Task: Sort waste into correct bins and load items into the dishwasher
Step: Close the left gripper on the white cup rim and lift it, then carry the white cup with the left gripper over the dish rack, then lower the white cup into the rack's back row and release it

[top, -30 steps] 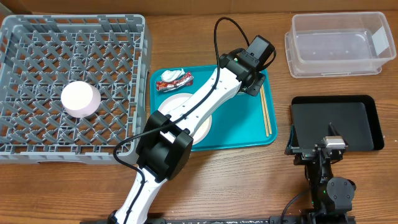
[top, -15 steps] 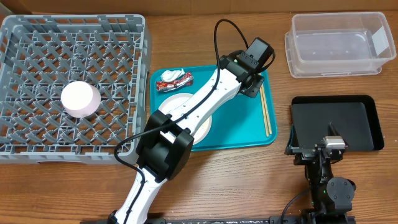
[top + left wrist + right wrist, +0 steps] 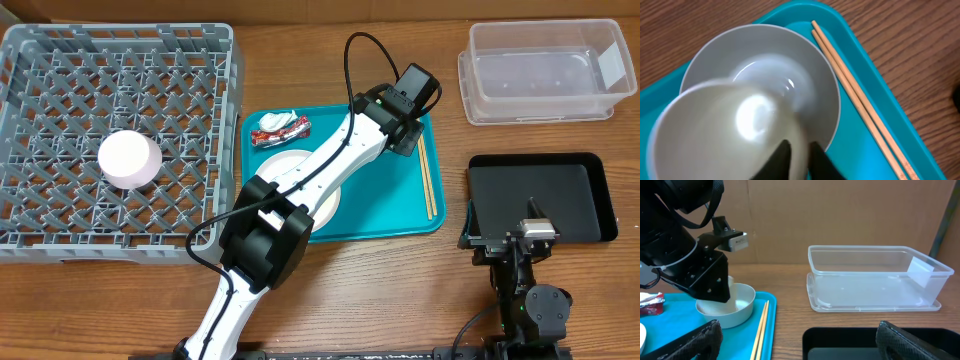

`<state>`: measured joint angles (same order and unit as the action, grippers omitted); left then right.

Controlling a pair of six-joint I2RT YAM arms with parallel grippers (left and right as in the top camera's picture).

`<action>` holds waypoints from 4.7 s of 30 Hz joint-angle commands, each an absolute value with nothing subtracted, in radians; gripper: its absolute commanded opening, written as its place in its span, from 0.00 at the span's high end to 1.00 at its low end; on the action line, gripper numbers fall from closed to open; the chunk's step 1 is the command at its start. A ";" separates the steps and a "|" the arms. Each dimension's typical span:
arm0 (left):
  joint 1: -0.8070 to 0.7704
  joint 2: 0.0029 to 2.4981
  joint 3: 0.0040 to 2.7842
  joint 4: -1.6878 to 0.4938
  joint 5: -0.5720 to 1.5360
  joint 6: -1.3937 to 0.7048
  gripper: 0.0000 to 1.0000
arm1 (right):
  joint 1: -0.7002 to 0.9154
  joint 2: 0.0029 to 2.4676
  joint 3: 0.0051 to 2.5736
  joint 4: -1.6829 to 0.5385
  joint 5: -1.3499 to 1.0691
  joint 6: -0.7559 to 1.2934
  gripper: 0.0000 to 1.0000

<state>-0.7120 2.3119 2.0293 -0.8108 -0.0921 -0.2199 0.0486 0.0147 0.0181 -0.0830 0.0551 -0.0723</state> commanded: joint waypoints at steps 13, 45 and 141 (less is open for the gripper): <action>-0.698 2.256 2.233 -0.840 -0.048 -0.305 0.96 | 0.055 0.003 0.008 -0.080 0.050 -0.076 0.00; 0.304 2.334 2.336 -1.233 0.876 -0.377 0.96 | 0.055 0.003 0.008 -0.080 0.050 -0.076 0.00; 0.515 2.427 2.588 -1.340 0.590 -0.279 0.64 | 0.055 0.003 0.008 -0.080 0.050 -0.076 0.00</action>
